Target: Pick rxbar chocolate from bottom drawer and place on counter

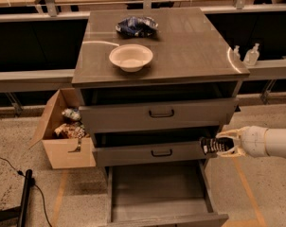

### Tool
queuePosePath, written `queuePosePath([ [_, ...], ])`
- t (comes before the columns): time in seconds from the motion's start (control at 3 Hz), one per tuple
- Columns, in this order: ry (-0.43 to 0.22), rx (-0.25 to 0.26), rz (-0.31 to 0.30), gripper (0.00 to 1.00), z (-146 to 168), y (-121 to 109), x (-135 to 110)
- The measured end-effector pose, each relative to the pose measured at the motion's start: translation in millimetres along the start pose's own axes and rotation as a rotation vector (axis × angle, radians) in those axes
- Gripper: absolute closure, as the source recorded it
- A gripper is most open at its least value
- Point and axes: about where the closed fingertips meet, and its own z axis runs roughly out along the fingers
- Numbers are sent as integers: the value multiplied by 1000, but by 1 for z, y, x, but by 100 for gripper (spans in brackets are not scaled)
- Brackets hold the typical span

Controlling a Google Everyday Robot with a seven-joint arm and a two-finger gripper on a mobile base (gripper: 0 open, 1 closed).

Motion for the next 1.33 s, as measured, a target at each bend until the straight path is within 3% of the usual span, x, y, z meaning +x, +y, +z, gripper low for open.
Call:
queuePosePath([
  [1.33,26,118,-151,100,-94,-184,-66],
])
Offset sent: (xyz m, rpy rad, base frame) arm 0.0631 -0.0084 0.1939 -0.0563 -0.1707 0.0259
